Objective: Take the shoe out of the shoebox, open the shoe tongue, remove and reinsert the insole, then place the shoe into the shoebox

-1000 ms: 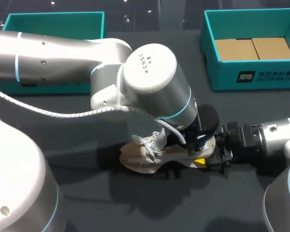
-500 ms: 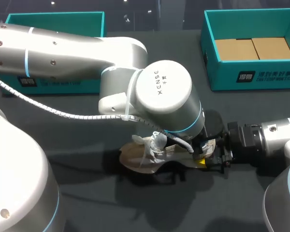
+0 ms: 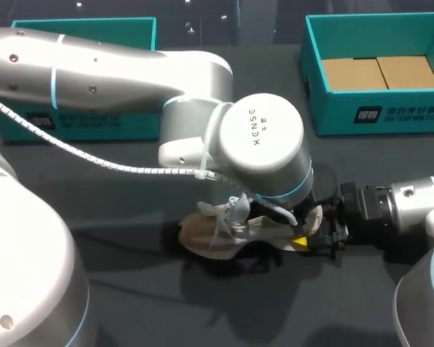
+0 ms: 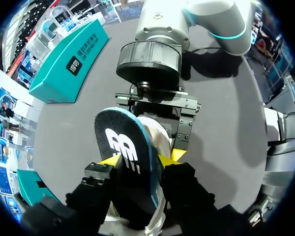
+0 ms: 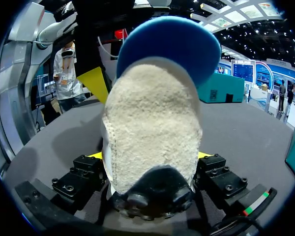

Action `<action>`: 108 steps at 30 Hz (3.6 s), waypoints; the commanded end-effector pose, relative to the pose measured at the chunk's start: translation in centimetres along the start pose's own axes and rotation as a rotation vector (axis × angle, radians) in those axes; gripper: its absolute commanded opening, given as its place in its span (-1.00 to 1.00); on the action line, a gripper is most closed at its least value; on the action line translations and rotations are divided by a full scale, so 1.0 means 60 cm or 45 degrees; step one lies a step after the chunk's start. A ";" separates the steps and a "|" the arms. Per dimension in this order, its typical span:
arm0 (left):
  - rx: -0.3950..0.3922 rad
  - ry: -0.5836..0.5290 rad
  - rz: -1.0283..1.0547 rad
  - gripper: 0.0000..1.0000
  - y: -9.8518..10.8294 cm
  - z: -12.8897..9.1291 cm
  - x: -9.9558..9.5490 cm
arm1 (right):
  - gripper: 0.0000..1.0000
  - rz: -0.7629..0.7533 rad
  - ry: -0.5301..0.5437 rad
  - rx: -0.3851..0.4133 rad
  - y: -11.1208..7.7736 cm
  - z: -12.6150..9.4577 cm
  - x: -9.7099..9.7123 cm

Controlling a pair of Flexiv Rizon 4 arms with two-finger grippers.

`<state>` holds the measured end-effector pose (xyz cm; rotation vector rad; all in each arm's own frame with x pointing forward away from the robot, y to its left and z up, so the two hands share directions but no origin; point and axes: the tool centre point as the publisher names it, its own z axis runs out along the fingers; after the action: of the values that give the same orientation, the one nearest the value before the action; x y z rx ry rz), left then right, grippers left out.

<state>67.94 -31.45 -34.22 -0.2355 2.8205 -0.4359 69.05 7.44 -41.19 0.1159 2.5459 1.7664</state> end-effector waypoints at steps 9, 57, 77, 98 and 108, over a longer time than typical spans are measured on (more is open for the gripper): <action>-0.023 -0.003 -0.004 -1.00 -0.007 0.015 -0.001 | -1.00 0.001 0.000 0.006 0.001 0.001 0.001; 0.186 0.342 0.061 -1.00 -0.031 -0.033 -0.031 | -1.00 0.001 0.000 0.006 0.001 0.001 0.001; 0.226 0.094 0.031 -1.00 -0.072 -0.062 -0.002 | -1.00 0.001 0.000 0.006 0.001 0.001 0.001; 0.280 -0.118 -0.095 -0.17 -0.019 -0.049 0.000 | -1.00 0.001 0.000 0.006 0.001 0.001 0.001; 0.373 -0.225 -0.123 -0.05 -0.015 -0.035 0.009 | -1.00 0.001 0.000 0.006 0.001 0.001 0.001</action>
<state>67.34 -31.98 -31.66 -0.3232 2.5719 -0.7807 69.06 7.43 -41.18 0.1156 2.5458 1.7667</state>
